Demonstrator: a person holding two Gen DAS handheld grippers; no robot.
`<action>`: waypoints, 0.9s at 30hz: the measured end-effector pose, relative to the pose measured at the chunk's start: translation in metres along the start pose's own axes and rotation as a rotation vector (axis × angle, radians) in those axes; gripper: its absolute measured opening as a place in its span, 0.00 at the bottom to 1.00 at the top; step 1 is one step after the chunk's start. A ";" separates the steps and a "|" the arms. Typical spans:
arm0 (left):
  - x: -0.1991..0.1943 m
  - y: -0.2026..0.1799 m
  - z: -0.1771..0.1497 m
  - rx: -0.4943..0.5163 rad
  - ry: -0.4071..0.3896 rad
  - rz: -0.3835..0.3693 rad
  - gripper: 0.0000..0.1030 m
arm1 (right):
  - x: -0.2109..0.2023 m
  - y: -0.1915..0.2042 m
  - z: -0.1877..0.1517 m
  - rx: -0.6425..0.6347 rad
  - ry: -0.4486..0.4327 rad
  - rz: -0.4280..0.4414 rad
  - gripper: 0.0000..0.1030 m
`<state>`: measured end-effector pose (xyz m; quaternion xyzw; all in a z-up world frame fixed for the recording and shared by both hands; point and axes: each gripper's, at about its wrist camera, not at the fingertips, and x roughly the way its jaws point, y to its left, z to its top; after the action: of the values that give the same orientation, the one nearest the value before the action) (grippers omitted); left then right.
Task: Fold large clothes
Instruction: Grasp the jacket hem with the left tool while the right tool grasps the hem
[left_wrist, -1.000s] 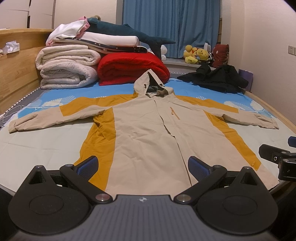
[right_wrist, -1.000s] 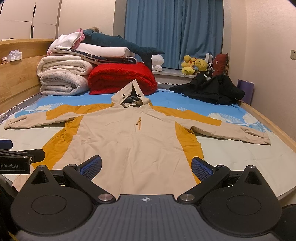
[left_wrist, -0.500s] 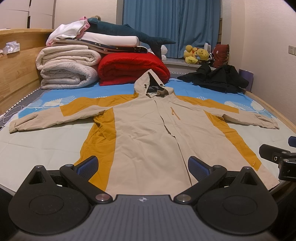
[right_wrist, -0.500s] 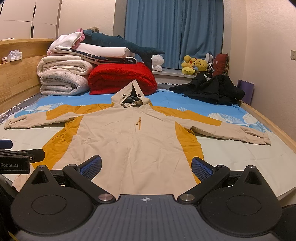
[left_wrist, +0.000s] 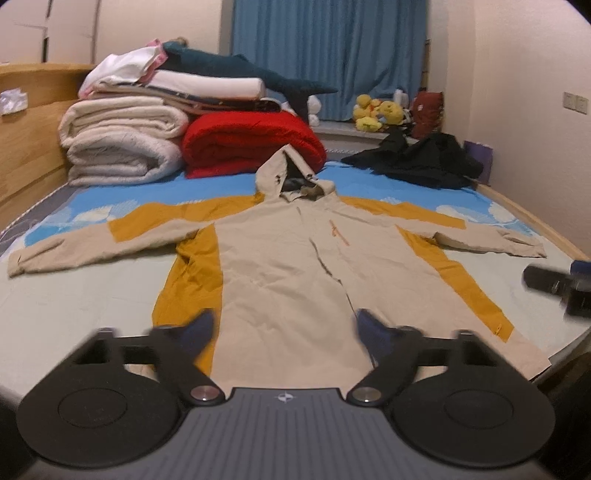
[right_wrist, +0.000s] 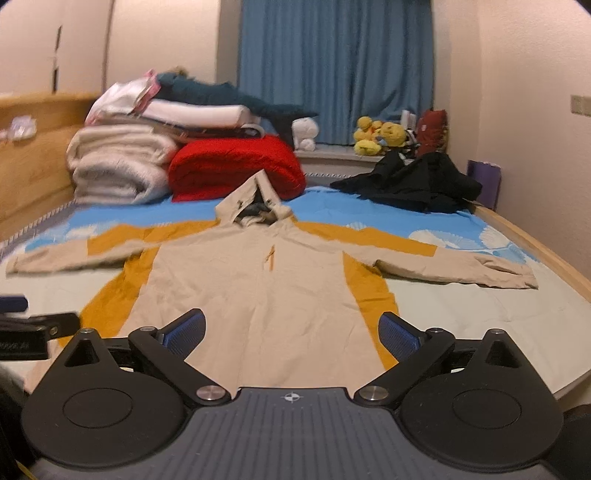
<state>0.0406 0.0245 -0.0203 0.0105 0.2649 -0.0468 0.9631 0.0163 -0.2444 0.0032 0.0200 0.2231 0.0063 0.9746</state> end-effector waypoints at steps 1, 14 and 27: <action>0.003 0.005 0.004 0.020 -0.005 -0.003 0.60 | 0.004 -0.009 0.006 0.008 -0.011 -0.004 0.96; 0.145 0.152 -0.014 -0.172 0.379 0.176 0.53 | 0.157 -0.129 -0.015 0.219 0.415 -0.200 0.70; 0.161 0.168 -0.042 -0.238 0.542 0.183 0.03 | 0.183 -0.143 -0.057 0.303 0.648 -0.290 0.09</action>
<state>0.1724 0.1801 -0.1395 -0.0667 0.5136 0.0758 0.8521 0.1571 -0.3812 -0.1335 0.1289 0.5186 -0.1584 0.8303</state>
